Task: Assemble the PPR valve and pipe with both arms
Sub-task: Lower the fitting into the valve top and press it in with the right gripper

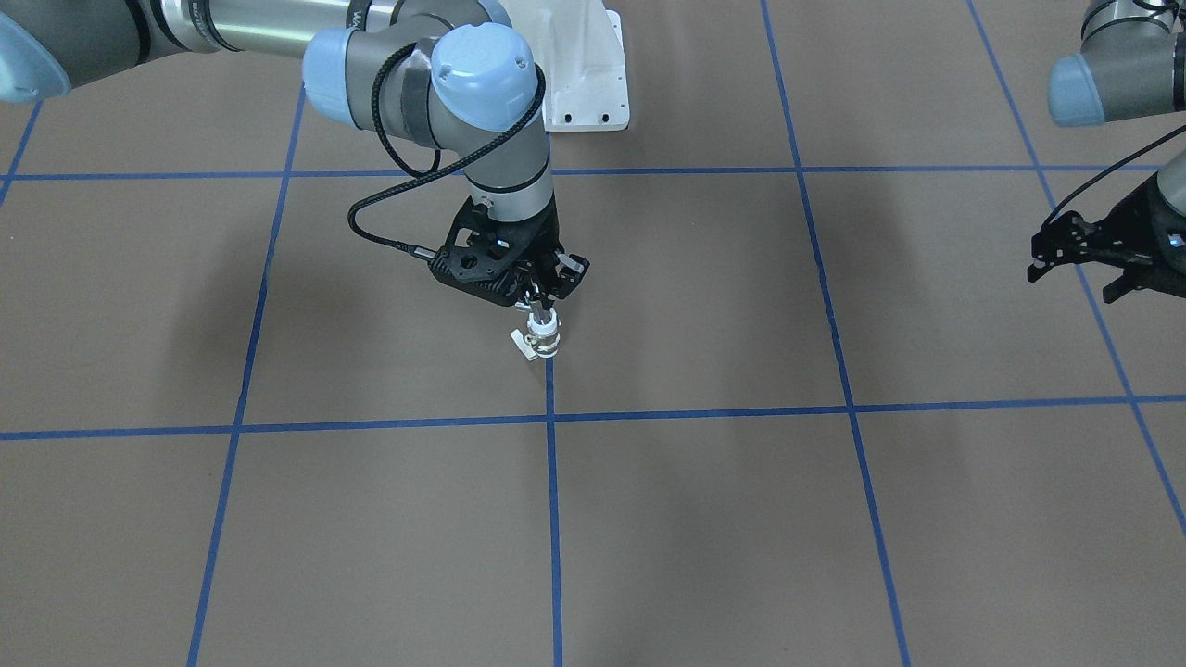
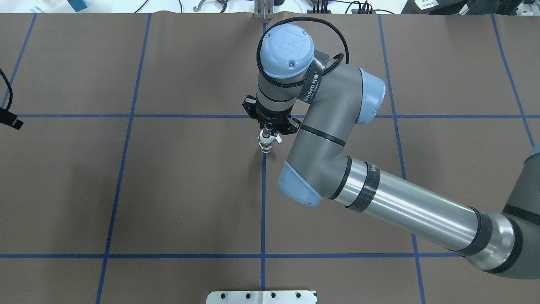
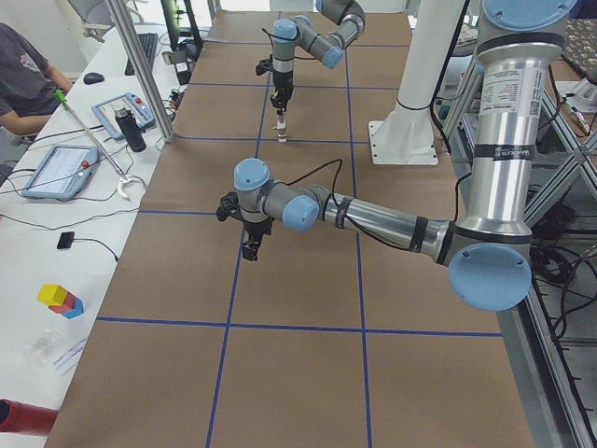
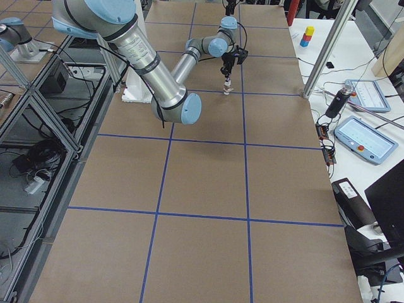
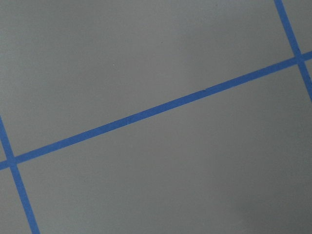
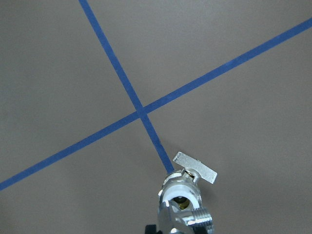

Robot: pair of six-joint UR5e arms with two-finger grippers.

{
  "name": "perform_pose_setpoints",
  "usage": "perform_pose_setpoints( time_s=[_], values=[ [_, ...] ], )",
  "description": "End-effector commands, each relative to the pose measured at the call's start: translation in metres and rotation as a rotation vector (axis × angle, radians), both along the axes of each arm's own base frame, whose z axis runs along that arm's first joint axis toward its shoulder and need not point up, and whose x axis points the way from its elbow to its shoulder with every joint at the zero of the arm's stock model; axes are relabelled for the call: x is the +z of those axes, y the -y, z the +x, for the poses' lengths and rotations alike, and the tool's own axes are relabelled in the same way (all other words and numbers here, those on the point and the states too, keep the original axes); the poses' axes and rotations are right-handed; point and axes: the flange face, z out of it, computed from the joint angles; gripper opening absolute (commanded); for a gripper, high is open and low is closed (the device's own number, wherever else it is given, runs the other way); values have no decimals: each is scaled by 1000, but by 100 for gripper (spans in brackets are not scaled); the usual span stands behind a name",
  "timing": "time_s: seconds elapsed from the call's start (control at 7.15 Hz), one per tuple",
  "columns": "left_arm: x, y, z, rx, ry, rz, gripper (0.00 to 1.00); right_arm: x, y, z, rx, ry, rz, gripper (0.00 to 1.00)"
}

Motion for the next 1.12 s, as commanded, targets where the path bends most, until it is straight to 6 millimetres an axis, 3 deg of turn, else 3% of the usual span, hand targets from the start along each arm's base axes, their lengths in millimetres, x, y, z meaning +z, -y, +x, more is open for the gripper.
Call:
perform_pose_setpoints(
  time_s=[0.0, 0.98],
  values=[
    [-6, -2, -1, -2, -4, 5, 100, 2, 1, -1, 1, -3, -1, 0],
    [-6, -2, -1, 3, -13, 2, 100, 3, 2, -10, -5, -13, 6, 0]
  ],
)
